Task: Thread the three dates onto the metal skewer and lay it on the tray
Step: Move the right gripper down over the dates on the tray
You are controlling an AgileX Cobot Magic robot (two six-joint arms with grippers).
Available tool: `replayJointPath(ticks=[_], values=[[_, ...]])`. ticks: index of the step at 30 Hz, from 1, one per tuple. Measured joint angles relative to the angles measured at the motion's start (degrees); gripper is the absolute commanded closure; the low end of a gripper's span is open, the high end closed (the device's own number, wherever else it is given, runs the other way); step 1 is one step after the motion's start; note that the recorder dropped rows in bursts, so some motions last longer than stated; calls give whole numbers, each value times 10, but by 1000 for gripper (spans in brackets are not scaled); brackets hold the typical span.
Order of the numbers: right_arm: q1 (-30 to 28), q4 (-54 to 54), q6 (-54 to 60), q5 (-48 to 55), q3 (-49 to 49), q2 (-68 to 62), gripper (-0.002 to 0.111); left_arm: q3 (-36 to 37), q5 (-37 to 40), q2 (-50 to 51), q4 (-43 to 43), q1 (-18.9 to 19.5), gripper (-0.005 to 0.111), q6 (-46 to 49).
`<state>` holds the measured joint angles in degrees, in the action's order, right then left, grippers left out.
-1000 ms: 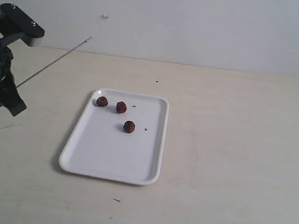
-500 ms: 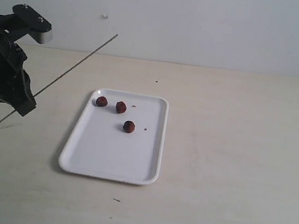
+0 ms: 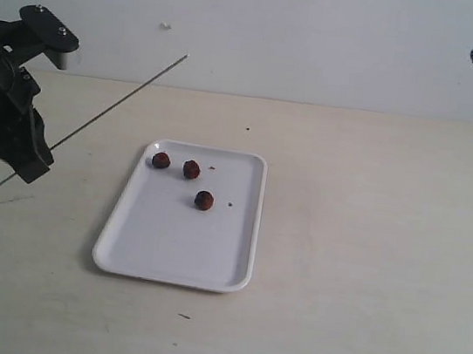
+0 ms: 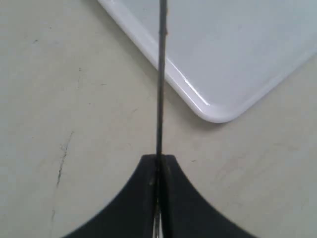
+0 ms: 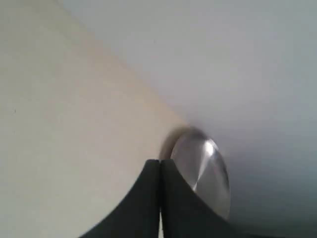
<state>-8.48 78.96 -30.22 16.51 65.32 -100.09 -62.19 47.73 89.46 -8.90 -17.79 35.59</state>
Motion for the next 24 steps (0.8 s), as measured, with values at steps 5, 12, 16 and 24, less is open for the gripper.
replayJointPath(ticks=[5,12,16,24], values=[[39,-442,397,185,101,-28,108,0,24,0,5,5,107,0],[166,-721,501,448,289,-112,108,0,33,7,9,53,107,-27],[254,-736,449,486,360,-165,108,0,28,20,11,97,107,-62],[350,-748,388,512,477,-281,103,0,27,33,14,144,107,-75]])
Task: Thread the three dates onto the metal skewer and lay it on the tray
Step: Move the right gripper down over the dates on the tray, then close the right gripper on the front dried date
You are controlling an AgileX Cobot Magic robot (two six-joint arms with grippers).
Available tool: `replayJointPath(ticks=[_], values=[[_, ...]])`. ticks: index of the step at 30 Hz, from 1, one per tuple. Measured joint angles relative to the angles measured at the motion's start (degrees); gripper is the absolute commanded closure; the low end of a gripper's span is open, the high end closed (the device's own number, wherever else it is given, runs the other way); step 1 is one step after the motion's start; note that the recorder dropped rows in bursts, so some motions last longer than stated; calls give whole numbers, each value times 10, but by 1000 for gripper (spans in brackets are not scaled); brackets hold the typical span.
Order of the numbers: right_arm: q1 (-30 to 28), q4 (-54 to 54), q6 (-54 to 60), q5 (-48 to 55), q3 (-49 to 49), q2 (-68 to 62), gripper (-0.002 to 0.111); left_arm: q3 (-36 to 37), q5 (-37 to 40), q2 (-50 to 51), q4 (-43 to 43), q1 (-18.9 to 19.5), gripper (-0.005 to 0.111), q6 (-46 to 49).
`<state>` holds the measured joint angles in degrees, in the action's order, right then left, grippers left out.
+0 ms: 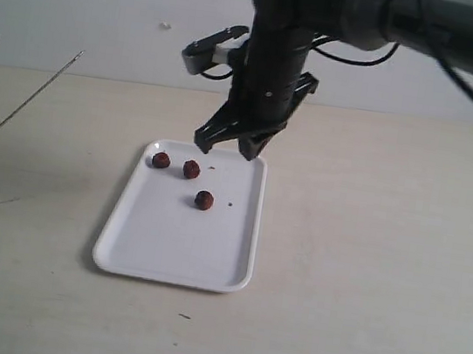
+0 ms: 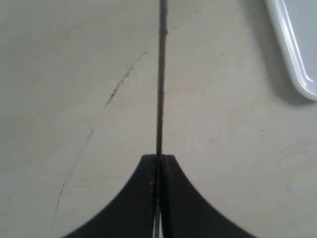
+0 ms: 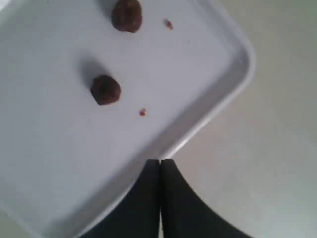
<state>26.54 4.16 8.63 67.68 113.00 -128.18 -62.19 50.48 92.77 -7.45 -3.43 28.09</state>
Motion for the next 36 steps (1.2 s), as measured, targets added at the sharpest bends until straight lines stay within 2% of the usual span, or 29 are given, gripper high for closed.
replayJointPath(ticks=[10,16,36], values=[[5,-73,-25,20,156,-131,62,0,0,0,-1,0,107,0],[6,-73,-39,20,184,-157,62,0,-1,0,-1,0,107,0],[6,-84,-56,23,184,-194,62,0,-14,0,-10,0,107,0]])
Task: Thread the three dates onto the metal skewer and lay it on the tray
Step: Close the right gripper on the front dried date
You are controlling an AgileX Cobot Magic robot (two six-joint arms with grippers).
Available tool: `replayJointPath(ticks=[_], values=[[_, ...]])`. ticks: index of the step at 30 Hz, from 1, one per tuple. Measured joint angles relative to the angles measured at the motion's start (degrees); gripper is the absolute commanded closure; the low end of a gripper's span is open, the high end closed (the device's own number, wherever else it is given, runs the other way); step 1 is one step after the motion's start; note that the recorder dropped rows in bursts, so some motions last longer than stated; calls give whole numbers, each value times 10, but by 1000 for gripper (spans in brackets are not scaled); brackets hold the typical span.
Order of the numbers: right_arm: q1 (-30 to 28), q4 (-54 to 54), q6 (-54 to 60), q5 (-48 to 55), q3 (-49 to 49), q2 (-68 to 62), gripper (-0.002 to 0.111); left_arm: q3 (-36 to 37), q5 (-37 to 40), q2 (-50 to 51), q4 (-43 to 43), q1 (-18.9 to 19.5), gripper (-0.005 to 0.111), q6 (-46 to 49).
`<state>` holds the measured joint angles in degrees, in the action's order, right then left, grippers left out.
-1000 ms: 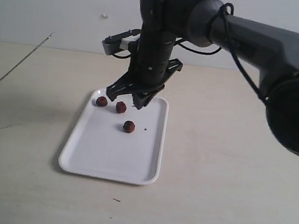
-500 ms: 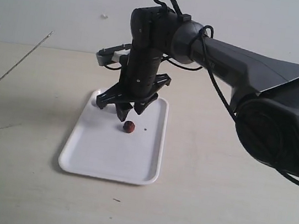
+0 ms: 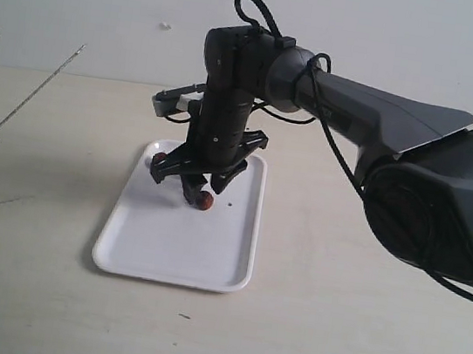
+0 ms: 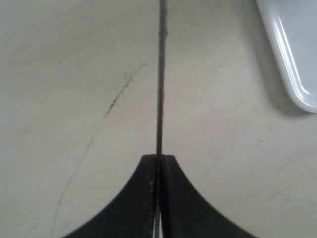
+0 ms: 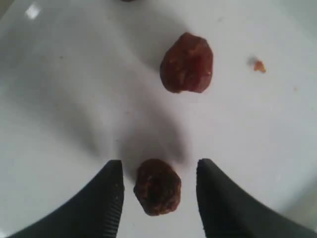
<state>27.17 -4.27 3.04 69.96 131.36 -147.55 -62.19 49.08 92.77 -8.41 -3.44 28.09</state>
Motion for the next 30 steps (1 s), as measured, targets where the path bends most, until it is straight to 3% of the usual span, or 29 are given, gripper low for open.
replayJointPath(ticks=[8,14,24,30], values=[[1,-2,0,0,0,-12,62,0,-1,0,-1,0,107,0],[1,-2,-1,0,0,-12,74,0,-6,0,-4,0,107,1],[1,-2,-5,0,0,-12,75,0,-11,0,-4,0,107,1],[1,-2,-6,0,0,-12,81,0,-11,0,-5,0,107,1]])
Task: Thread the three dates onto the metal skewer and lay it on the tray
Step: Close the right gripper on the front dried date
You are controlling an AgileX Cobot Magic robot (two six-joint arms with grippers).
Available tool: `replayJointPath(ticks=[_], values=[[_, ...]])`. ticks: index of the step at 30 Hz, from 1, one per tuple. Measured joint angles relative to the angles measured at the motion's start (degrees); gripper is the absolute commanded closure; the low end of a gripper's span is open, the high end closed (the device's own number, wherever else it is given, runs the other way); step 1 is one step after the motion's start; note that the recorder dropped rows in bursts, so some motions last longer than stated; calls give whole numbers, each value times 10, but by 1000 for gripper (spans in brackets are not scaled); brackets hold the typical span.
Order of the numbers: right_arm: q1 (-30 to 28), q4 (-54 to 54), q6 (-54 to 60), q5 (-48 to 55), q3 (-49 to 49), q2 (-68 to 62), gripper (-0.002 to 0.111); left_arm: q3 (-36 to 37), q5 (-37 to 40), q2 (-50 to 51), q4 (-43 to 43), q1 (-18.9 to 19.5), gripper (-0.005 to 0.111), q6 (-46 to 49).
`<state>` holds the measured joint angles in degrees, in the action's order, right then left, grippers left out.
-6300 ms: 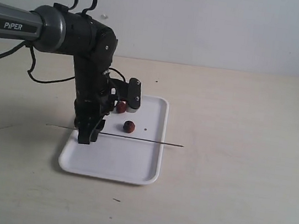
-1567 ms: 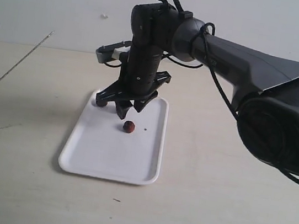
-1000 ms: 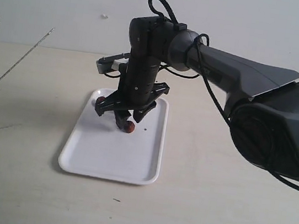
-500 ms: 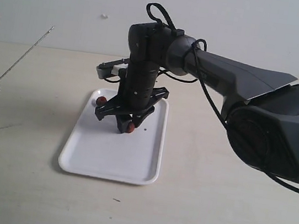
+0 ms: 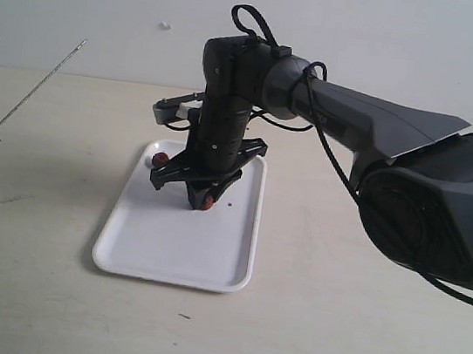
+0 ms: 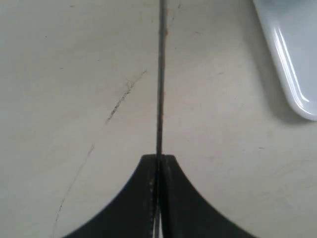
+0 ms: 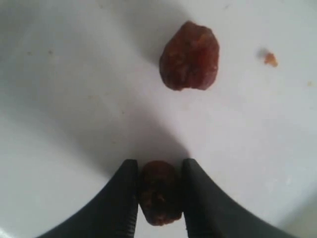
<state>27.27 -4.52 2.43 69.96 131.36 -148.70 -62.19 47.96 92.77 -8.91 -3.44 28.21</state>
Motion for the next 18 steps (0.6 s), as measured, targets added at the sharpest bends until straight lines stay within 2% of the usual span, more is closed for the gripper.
replayJointPath(ticks=[18], values=[[0,0,-21,0,0,4,81,0,0,0,-10,0,107,3]])
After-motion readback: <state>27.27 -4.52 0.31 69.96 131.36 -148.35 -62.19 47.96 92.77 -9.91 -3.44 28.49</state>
